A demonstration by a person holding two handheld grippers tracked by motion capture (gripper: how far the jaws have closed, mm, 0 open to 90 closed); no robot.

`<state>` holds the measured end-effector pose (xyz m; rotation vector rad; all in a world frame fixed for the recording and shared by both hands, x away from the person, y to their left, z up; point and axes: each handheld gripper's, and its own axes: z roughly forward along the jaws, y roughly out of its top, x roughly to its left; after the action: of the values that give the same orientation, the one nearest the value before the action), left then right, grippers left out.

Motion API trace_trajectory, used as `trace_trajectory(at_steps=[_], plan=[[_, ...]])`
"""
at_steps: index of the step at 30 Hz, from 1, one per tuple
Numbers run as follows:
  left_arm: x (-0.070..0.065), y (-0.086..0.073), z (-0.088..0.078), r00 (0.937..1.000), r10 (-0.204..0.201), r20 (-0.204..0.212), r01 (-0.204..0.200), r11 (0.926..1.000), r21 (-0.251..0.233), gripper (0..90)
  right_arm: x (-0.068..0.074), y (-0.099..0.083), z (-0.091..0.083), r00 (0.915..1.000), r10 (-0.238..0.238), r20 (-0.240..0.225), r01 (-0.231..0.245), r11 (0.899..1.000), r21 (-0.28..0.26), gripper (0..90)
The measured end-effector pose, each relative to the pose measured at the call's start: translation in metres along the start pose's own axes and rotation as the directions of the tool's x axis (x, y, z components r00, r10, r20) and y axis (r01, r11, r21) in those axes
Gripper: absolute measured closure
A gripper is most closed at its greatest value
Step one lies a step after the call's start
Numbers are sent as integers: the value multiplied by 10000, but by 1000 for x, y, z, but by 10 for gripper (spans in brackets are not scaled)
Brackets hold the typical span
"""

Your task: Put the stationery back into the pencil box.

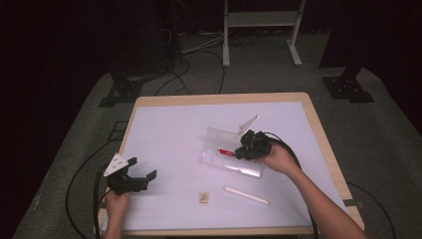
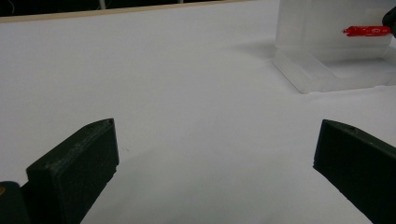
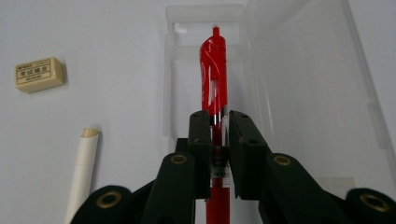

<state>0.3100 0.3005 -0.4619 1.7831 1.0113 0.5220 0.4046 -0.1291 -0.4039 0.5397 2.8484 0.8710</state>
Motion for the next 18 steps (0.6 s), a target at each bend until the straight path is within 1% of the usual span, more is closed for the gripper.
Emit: trace_trajectory(at_steps=[3, 11, 13, 15, 18], plan=[[0, 0, 0, 10000, 14, 2, -14, 10000, -1, 0, -2, -2, 5, 10000, 33, -30, -33, 9999, 148, 791], [0, 0, 0, 10000, 7, 2, -7, 10000, 24, 0, -5, -7, 14, 9997, 197, -112, -194, 9994, 270, 790], [0, 0, 0, 10000, 17, 2, -17, 10000, 2, 0, -6, -8, 16, 9994, 304, -136, -300, 9992, 252, 791], [0, 0, 0, 10000, 5, 2, -5, 10000, 12, 0, -6, -9, 17, 9993, 343, -128, -338, 9988, 353, 791], [0, 0, 0, 10000, -12, 10, 12, 10000, 3, 0, -7, -9, 19, 9994, 312, -141, -306, 9988, 372, 790]])
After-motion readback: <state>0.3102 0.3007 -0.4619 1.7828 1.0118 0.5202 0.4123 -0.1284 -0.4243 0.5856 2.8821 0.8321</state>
